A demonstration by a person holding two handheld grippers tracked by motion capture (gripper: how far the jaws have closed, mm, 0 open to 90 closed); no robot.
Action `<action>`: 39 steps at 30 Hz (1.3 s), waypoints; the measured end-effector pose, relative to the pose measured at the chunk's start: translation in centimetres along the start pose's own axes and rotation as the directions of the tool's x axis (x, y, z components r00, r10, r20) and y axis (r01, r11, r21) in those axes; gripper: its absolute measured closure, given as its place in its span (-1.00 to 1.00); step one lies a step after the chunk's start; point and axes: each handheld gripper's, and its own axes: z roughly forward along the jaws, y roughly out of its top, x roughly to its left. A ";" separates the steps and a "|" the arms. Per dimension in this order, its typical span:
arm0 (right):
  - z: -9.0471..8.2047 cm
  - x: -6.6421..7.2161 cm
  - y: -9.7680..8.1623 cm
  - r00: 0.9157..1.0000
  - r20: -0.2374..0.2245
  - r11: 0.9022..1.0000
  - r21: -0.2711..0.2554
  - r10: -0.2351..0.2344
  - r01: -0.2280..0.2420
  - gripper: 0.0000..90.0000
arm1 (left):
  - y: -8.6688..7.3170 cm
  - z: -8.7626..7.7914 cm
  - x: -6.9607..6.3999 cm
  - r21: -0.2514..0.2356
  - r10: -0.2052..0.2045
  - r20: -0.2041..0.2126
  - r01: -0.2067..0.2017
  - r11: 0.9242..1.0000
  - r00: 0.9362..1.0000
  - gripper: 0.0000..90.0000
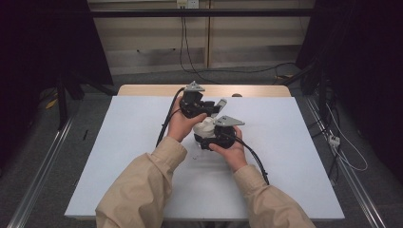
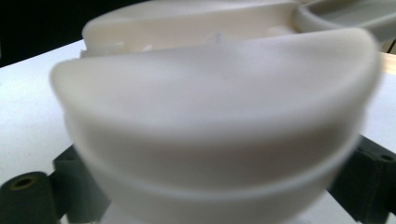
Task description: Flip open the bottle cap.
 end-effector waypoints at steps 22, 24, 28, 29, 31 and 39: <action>-3.5 0.7 -0.6 1.000 -0.005 1.000 0.018 -0.025 0.026 -0.79 | -4.2 -6.5 0.3 -0.025 -0.004 -0.009 0.004 1.000 1.000 -0.23; -4.0 0.5 -0.7 1.000 -0.017 1.000 0.022 -0.017 0.017 -0.81 | -4.9 -6.9 0.4 -0.017 -0.006 -0.009 0.006 1.000 1.000 -0.26; -5.2 0.3 -0.9 1.000 -0.012 1.000 0.004 -0.019 0.019 -0.79 | -6.1 -7.4 0.4 0.004 -0.001 -0.012 0.001 1.000 1.000 -0.31; -5.5 0.2 -1.0 1.000 -0.010 1.000 0.002 -0.016 0.016 -0.79 | -6.4 -7.5 0.4 0.003 -0.002 -0.012 0.002 1.000 1.000 -0.33; -6.0 0.0 -1.3 1.000 -0.009 1.000 0.007 -0.008 0.008 -0.80 | -7.0 -7.8 0.4 0.009 0.004 -0.012 -0.004 1.000 1.000 -0.36; -7.9 -0.7 -2.5 1.000 -0.002 1.000 0.025 -0.003 0.003 -0.81 | -9.7 -8.9 0.4 0.035 0.005 -0.023 -0.005 0.999 1.000 -0.45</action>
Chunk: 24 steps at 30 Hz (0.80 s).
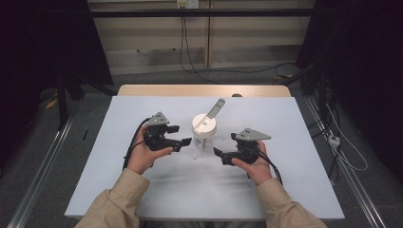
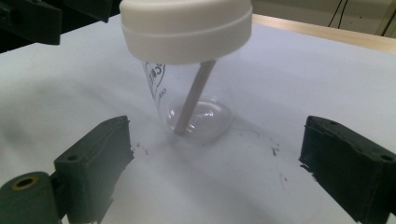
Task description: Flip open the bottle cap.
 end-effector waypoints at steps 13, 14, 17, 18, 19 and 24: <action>-2.5 -0.7 -1.2 1.000 0.016 1.000 0.013 -0.003 0.003 -0.82 | -3.7 -2.1 0.7 0.033 -0.021 -0.019 0.022 0.999 1.000 -0.58; -2.8 -0.8 -1.5 1.000 0.018 1.000 0.017 -0.005 0.005 -0.82 | -4.1 -2.5 0.8 0.039 -0.024 -0.019 0.025 0.999 1.000 -0.60; -3.2 -0.9 -1.7 1.000 0.022 1.000 0.022 -0.004 0.003 -0.82 | -4.6 -3.0 0.9 0.039 -0.020 -0.024 0.021 0.999 1.000 -0.61; -3.3 -1.0 -1.8 1.000 0.024 1.000 0.024 0.003 -0.003 -0.82 | -4.8 -3.2 0.9 0.033 -0.021 -0.021 0.022 0.999 1.000 -0.61; -3.4 -1.0 -1.9 1.000 0.026 1.000 0.025 -0.002 0.002 -0.82 | -4.9 -3.4 0.9 0.033 -0.026 -0.023 0.026 0.999 0.999 -0.61; -4.2 -1.2 -2.2 1.000 0.030 1.000 0.023 -0.002 0.002 -0.82 | -5.7 -4.2 1.0 0.034 -0.030 -0.037 0.031 0.999 0.999 -0.65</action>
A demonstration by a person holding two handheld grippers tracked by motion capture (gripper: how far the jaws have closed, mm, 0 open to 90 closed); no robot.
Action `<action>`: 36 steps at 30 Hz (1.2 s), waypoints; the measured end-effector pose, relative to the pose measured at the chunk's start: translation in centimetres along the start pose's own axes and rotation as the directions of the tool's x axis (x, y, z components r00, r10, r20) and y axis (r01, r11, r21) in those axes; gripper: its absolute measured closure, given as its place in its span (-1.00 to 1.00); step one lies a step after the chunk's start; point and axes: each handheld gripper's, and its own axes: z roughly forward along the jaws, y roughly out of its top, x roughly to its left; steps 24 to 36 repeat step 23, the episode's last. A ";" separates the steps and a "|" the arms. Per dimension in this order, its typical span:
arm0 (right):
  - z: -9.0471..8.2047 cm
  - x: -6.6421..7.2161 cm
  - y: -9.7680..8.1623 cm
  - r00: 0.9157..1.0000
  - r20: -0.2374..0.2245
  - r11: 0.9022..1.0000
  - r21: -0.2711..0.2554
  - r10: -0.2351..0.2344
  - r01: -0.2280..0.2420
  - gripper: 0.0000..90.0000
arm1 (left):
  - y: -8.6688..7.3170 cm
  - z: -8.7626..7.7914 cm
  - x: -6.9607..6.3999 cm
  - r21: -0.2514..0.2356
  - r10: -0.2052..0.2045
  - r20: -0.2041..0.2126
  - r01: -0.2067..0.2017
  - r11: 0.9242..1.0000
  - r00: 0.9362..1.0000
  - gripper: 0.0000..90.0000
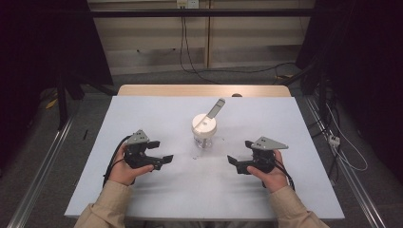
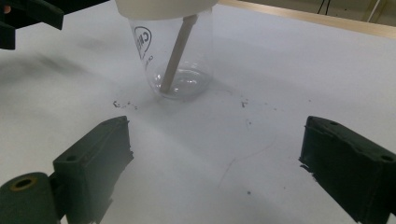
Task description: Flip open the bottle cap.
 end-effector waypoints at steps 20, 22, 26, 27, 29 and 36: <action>-3.1 -1.2 -1.7 1.000 0.030 1.000 0.005 0.007 -0.007 -0.82 | -2.2 -2.6 0.5 -0.014 -0.029 -0.046 0.029 0.999 0.999 -0.74; -3.2 -1.2 -1.7 0.999 0.035 1.000 0.012 -0.003 0.002 -0.83 | -2.3 -2.7 0.5 -0.016 -0.029 -0.050 0.028 0.999 0.998 -0.76; -3.2 -1.2 -1.7 0.999 0.035 1.000 0.012 -0.003 0.002 -0.83 | -2.3 -2.7 0.5 -0.016 -0.029 -0.050 0.028 0.999 0.998 -0.76; -3.2 -1.2 -1.7 0.999 0.035 1.000 0.012 -0.003 0.002 -0.83 | -2.3 -2.7 0.5 -0.016 -0.029 -0.050 0.028 0.999 0.998 -0.76; -3.2 -1.2 -1.7 0.999 0.035 1.000 0.012 -0.003 0.002 -0.83 | -2.3 -2.7 0.5 -0.016 -0.029 -0.050 0.028 0.999 0.998 -0.76; -3.2 -1.2 -1.7 0.999 0.035 1.000 0.012 -0.003 0.002 -0.83 | -2.3 -2.7 0.5 -0.016 -0.029 -0.050 0.028 0.999 0.998 -0.76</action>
